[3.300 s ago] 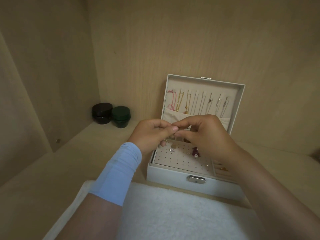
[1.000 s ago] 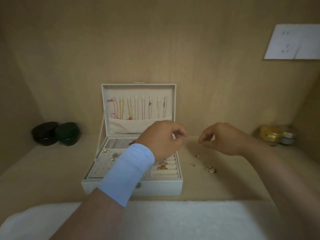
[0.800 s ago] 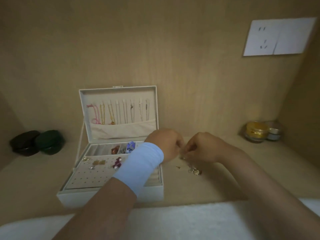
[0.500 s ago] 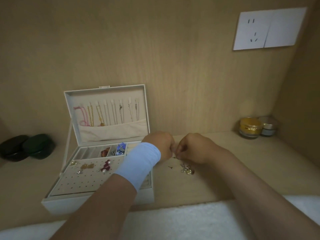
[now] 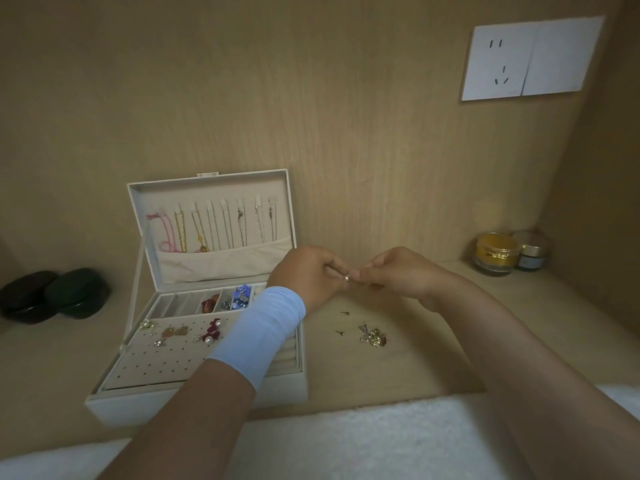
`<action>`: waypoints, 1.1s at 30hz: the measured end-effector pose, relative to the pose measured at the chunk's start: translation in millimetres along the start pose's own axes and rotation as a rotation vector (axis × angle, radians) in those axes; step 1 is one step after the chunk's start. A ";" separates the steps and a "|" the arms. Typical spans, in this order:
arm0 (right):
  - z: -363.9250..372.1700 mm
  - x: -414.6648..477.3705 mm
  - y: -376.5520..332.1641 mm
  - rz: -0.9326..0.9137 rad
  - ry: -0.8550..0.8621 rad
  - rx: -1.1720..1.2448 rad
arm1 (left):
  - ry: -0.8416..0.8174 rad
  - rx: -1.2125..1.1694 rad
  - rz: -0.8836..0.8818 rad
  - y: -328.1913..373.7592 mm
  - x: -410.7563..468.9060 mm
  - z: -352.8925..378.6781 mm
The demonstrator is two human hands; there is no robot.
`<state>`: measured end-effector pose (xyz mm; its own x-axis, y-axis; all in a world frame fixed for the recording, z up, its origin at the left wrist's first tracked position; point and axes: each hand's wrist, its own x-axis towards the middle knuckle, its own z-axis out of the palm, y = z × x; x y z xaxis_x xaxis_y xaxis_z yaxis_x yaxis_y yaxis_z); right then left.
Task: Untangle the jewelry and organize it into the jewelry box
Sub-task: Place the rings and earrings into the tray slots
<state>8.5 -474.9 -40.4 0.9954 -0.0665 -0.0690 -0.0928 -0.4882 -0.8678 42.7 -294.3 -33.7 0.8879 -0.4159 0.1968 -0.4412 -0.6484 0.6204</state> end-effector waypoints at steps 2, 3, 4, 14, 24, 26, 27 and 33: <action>-4.8 -4.8 -3.3 -0.037 -0.075 -0.239 | -0.015 0.051 -0.009 -0.7 -3.2 -1.6; -6.5 -7.2 -5.7 -0.036 -0.122 -0.382 | -0.032 0.078 -0.011 -0.5 -4.8 -2.3; -6.9 -10.6 -8.8 -0.014 -0.182 -0.504 | -0.048 0.105 -0.010 0.2 -6.7 -3.0; -0.8 -16.0 -11.5 0.134 -0.343 -0.700 | -0.113 0.153 -0.010 10.2 -18.0 -0.6; -14.8 -18.3 -14.0 0.077 -0.290 -0.304 | -0.130 0.016 -0.053 14.4 -19.4 6.6; -15.5 -20.4 -16.7 0.029 -0.271 -0.156 | -0.144 -0.155 -0.091 17.6 -22.3 4.2; -15.3 -21.5 -18.4 0.004 -0.258 -0.090 | -0.137 -0.249 -0.112 18.7 -24.1 2.2; -5.8 -26.5 -37.2 -0.099 -0.199 0.245 | -0.122 -0.694 -0.269 15.8 -42.0 -24.1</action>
<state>-14.6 -460.0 -3.5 0.9866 0.1542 -0.0526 -0.0111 -0.2587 -0.9659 1.6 -271.8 -13.9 0.9149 -0.3937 -0.0894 0.0081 -0.2035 0.9790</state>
